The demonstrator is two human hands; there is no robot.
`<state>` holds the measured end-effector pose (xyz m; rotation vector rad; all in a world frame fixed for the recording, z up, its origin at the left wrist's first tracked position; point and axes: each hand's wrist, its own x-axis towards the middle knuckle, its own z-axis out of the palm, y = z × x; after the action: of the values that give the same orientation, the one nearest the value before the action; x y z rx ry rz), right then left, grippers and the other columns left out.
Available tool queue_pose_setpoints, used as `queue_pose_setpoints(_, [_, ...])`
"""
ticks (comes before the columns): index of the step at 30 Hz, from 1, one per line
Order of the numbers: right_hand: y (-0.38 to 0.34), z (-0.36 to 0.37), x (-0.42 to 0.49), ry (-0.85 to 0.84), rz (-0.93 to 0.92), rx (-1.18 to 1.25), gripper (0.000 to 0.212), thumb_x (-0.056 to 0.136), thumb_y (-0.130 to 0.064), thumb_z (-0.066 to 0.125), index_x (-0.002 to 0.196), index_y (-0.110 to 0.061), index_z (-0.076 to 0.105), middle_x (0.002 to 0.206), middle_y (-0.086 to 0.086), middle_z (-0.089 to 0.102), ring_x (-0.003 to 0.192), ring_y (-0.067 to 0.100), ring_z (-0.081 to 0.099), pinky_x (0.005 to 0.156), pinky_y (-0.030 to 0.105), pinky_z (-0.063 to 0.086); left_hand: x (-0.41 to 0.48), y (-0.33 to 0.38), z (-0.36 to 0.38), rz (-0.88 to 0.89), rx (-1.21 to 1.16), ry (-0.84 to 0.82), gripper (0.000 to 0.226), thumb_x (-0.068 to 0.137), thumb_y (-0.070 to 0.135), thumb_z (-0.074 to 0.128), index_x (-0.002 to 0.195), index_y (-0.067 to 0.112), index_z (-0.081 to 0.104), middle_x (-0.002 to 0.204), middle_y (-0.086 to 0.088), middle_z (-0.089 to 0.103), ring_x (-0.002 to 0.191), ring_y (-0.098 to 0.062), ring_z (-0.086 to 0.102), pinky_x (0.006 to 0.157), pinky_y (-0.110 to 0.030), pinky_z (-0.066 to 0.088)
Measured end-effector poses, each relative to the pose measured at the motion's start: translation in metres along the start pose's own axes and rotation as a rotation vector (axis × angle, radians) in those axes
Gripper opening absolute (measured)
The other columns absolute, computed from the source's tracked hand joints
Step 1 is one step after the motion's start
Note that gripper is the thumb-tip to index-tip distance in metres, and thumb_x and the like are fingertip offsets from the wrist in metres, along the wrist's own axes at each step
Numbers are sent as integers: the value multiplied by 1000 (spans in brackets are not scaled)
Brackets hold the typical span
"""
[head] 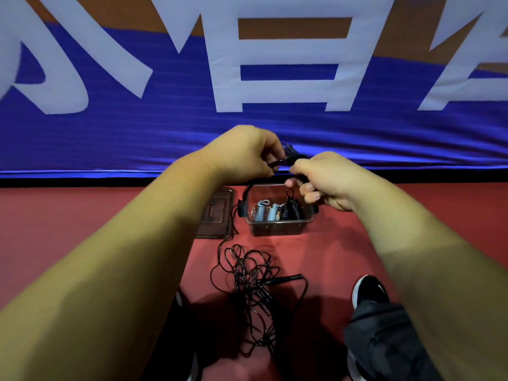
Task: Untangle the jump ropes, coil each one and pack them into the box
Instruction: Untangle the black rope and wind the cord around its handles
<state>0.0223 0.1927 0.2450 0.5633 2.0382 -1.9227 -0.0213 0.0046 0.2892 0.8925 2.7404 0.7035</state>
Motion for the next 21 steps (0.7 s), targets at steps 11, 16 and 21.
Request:
queue_pose_setpoints(11, [-15, 4, -5, 0, -166, 277, 20, 100, -26, 70, 98, -14, 55, 76, 4, 51, 50, 10, 29, 41, 23, 22, 13, 5, 23, -210, -240, 93, 22, 99, 28, 66, 87, 11, 73, 67, 0, 71, 54, -6, 66, 58, -21, 54])
queue_pose_setpoints(16, [-16, -3, -3, 44, -124, 374, 48, 98, -62, 67, 111, -17, 58, 74, 5, 53, 52, 13, 28, 45, 25, 23, 8, 1, 9, -197, -292, 84, 31, 82, 42, 87, 81, 14, 74, 70, -8, 72, 59, -16, 63, 69, -34, 57])
queue_pose_setpoints(21, [-14, 0, -3, 41, -149, 286, 26, 107, -41, 60, 112, -17, 52, 76, 6, 53, 49, 13, 31, 43, 25, 21, 14, -1, 16, -154, 119, 160, 28, 88, 46, 77, 80, 19, 69, 73, -1, 67, 69, -19, 62, 64, -35, 52])
